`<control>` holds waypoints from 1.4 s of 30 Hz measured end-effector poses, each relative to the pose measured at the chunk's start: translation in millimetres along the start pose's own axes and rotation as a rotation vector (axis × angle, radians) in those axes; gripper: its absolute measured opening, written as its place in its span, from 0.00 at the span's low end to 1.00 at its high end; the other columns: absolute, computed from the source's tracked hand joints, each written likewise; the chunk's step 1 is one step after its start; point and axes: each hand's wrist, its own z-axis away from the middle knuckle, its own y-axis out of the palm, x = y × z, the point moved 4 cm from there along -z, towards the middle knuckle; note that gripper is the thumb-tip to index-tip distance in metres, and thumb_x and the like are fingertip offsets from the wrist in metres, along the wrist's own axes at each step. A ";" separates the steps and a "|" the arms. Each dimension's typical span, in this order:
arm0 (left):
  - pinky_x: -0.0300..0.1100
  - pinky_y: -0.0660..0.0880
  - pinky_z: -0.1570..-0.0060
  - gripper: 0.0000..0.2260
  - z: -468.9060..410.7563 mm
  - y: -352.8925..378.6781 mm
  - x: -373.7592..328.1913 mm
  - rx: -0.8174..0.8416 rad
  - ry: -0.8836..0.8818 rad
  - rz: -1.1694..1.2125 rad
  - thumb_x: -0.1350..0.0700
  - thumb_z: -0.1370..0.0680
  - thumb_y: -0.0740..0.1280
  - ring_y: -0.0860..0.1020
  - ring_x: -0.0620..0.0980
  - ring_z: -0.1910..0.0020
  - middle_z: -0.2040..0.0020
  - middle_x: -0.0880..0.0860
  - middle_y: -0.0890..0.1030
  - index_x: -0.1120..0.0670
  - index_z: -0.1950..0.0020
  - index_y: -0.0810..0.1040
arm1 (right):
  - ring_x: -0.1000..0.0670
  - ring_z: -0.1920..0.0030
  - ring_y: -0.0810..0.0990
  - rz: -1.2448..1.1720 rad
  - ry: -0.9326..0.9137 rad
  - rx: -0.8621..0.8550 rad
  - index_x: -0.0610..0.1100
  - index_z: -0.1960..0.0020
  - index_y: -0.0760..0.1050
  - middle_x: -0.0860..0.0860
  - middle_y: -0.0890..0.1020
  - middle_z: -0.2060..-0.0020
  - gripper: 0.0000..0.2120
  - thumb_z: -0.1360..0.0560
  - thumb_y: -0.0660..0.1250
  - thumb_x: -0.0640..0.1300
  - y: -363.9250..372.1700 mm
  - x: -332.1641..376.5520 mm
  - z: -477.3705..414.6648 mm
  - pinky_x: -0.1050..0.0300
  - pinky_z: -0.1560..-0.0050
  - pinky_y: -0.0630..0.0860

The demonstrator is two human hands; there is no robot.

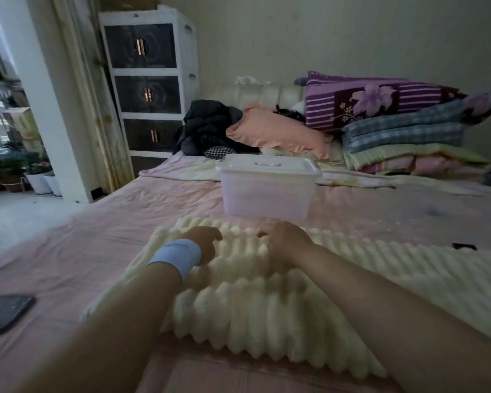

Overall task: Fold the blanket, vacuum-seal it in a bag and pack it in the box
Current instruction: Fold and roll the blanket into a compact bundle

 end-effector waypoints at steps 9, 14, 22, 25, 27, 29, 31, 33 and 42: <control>0.56 0.60 0.27 0.46 -80.2 30.8 70.9 0.338 -0.040 -0.268 0.52 0.27 0.72 0.56 0.54 0.23 0.21 0.51 0.52 0.46 0.20 0.43 | 0.43 0.32 0.74 -0.009 0.087 0.309 0.57 0.20 0.48 0.49 0.72 0.28 0.46 0.31 0.69 0.58 84.6 1.5 -93.3 0.47 0.36 0.72; 0.49 0.71 0.39 0.41 -101.0 19.0 66.8 0.401 -0.076 -0.409 0.43 0.29 0.73 0.69 0.56 0.31 0.26 0.54 0.64 0.50 0.23 0.56 | 0.43 0.38 0.77 0.319 0.056 0.223 0.51 0.29 0.65 0.47 0.73 0.36 0.31 0.31 0.65 0.53 84.5 9.3 -101.7 0.51 0.46 0.72; 0.46 0.72 0.41 0.20 -104.4 -10.3 67.6 0.472 -0.136 -0.560 0.47 0.20 0.61 0.77 0.55 0.42 0.37 0.56 0.78 0.57 0.33 0.74 | 0.44 0.42 0.81 0.332 0.109 0.064 0.46 0.38 0.74 0.48 0.81 0.43 0.21 0.27 0.63 0.55 71.8 -1.6 -97.8 0.54 0.54 0.70; 0.52 0.62 0.34 0.14 -113.0 -65.7 54.0 -0.171 -0.035 -0.604 0.49 0.22 0.59 0.72 0.56 0.36 0.37 0.53 0.76 0.48 0.38 0.75 | 0.41 0.48 0.82 0.237 0.090 -0.279 0.47 0.49 0.77 0.47 0.83 0.50 0.12 0.24 0.63 0.53 37.9 -12.4 -109.1 0.53 0.58 0.66; 0.56 0.53 0.29 0.16 -105.1 -77.7 44.5 -0.493 -0.068 -0.600 0.53 0.22 0.58 0.64 0.58 0.30 0.31 0.55 0.69 0.49 0.35 0.72 | 0.42 0.48 0.80 0.287 0.106 -0.392 0.47 0.50 0.77 0.47 0.82 0.51 0.08 0.22 0.61 0.48 22.2 -19.8 -118.9 0.51 0.54 0.65; 0.56 0.53 0.30 0.21 -93.0 -64.0 24.4 -0.576 -0.030 -0.491 0.58 0.23 0.59 0.58 0.60 0.28 0.27 0.57 0.60 0.50 0.30 0.66 | 0.42 0.44 0.78 0.351 0.163 -0.344 0.47 0.46 0.77 0.48 0.82 0.47 0.10 0.22 0.58 0.42 26.5 -26.5 -130.2 0.50 0.45 0.67; 0.54 0.59 0.34 0.22 -80.5 -30.9 5.2 -0.427 0.082 -0.391 0.54 0.23 0.61 0.61 0.59 0.29 0.27 0.55 0.61 0.48 0.29 0.63 | 0.43 0.41 0.78 0.348 0.233 -0.227 0.48 0.42 0.77 0.48 0.81 0.43 0.13 0.21 0.56 0.41 44.3 -31.2 -136.2 0.50 0.40 0.67; 0.57 0.55 0.30 0.24 -70.5 13.8 16.3 -0.033 0.043 -0.243 0.41 0.22 0.60 0.60 0.59 0.26 0.25 0.52 0.61 0.43 0.26 0.62 | 0.44 0.39 0.78 0.313 0.297 -0.140 0.50 0.39 0.77 0.49 0.81 0.40 0.16 0.19 0.54 0.42 70.2 -29.2 -137.1 0.50 0.40 0.68; 0.63 0.36 0.28 0.45 -49.6 68.6 99.7 0.311 -0.213 -0.132 0.22 0.32 0.54 0.32 0.62 0.25 0.22 0.49 0.33 0.37 0.24 0.35 | 0.43 0.26 0.60 0.306 0.116 -0.144 0.50 0.24 0.60 0.46 0.63 0.26 0.25 0.20 0.55 0.52 68.5 30.5 -105.6 0.30 0.27 0.48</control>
